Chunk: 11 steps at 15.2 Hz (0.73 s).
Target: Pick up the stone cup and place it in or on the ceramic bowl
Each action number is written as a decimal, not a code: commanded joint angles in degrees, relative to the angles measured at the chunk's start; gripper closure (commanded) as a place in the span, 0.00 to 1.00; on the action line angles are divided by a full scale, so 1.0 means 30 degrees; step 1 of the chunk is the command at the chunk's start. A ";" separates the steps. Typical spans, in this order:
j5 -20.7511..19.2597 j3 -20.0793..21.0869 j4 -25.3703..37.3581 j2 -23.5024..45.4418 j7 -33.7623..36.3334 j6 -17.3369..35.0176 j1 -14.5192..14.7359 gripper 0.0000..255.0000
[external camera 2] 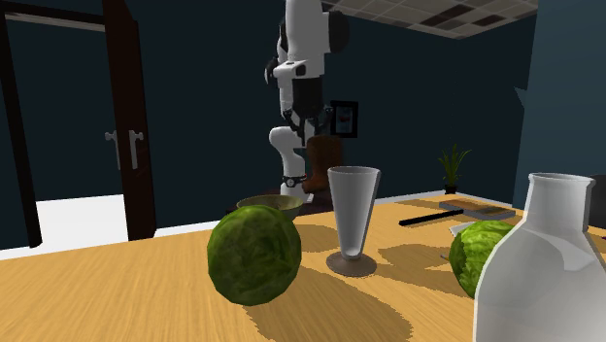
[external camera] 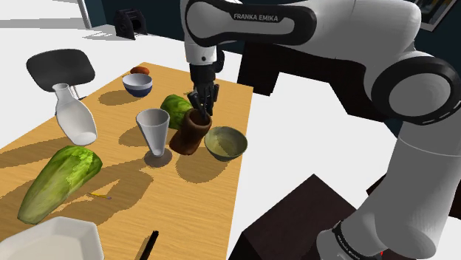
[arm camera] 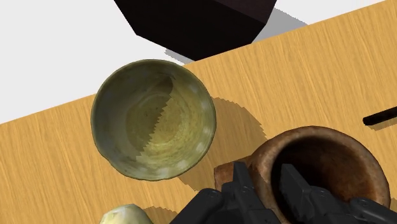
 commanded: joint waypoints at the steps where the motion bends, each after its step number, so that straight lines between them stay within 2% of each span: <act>1: -0.0023 0.0004 0.0729 0.0130 0.0028 -0.0585 0.0036 1.00; 5: -0.0049 0.0021 0.1891 0.0283 0.0095 -0.1593 0.0106 1.00; 11: 0.0090 -0.0683 0.0313 -0.1834 -0.2195 -0.2190 -0.1597 1.00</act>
